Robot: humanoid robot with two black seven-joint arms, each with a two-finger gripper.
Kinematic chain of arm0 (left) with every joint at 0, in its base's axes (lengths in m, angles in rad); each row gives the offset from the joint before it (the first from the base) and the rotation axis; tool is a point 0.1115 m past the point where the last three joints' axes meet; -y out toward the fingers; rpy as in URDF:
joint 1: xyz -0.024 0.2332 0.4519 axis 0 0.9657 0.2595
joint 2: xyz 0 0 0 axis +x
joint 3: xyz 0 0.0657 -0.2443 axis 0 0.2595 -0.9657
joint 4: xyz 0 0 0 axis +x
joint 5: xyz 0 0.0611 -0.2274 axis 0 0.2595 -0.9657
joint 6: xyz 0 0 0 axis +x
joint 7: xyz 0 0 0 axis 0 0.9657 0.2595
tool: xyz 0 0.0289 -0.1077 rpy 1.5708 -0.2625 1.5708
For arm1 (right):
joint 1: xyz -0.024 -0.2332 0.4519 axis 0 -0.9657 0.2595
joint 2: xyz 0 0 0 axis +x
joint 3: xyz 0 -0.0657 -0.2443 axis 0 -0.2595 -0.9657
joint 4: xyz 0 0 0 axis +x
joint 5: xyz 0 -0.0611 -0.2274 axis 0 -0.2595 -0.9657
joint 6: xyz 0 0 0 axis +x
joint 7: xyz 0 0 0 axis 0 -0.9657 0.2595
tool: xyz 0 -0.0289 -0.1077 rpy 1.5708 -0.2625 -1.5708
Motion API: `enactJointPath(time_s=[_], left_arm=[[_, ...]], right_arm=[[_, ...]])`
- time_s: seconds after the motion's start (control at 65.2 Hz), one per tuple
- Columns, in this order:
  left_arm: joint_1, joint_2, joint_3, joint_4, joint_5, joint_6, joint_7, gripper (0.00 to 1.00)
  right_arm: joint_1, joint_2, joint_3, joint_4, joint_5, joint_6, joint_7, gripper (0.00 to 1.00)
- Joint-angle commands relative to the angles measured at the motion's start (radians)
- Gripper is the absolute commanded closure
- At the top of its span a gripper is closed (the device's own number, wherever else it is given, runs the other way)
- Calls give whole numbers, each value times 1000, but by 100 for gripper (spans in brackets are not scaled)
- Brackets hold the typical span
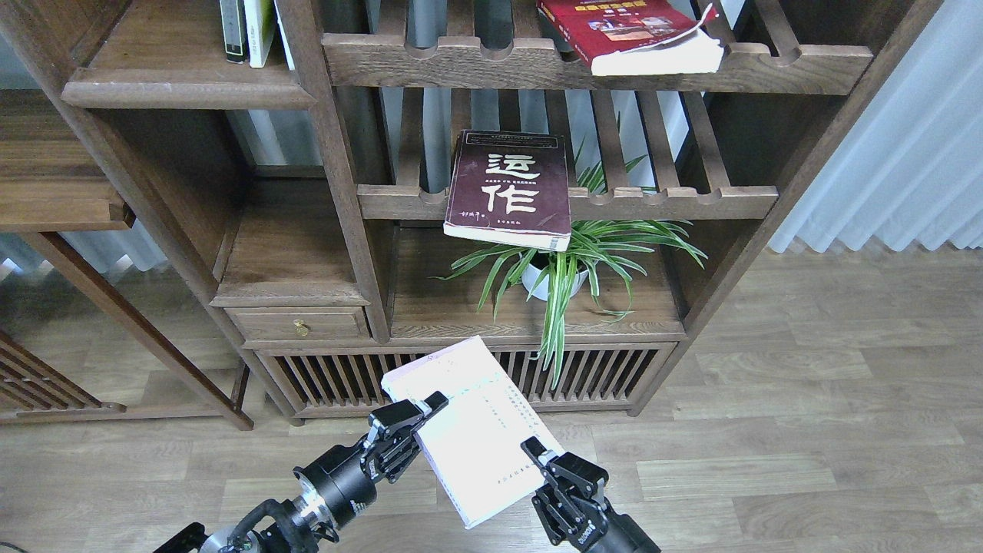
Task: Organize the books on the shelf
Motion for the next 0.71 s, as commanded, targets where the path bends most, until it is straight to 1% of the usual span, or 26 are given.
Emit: enactJointPath(time_s=[0.0,0.061,0.107,0.123,0.138,0.153,0.184,0.199,0.215,0.307,0.337,0.353,0.506,0.69], left_arm=[[1,4,0,-3,0,0,2,94],[2,7,-2,-8,0,0,2,94],[2,12,-5,-15,0,0,2,94],[2,16,-9,-17,0,0,2,94],[1,18,-12,-20,-2,0,2,94],[1,22,-15,-21,-2,0,2,94],[1,29,-20,-24,-2,0,2,94],[-1,39,-25,-29,-2,0,2,94],[-1,44,-28,-32,-2,0,2,94],[1,99,-61,-73,-2,0,3,94],[1,137,-80,-102,-2,0,2,94],[4,185,-101,-141,-9,0,2,94],[1,311,-163,-279,-107,0,2,94],[-4,404,-299,-388,-123,0,0,94]], right_arm=[[-2,0,-2,0,0,0,0,88],[-2,0,-11,0,-2,0,0,85],[-2,0,-23,0,-5,0,1,78],[0,0,-33,0,-9,0,1,69],[1,0,-37,0,-12,0,1,63],[4,0,-43,0,-20,0,1,50],[7,-1,-49,0,-29,0,1,35],[10,-6,-54,0,-45,0,1,10],[10,-8,-54,0,-55,0,3,0],[13,-15,-40,-3,-74,0,12,0],[15,-18,-39,-11,-74,0,12,0],[19,-21,-39,-26,-75,0,12,0],[36,-23,-39,-70,-75,0,12,0],[44,-21,-39,-103,-77,0,14,0]])
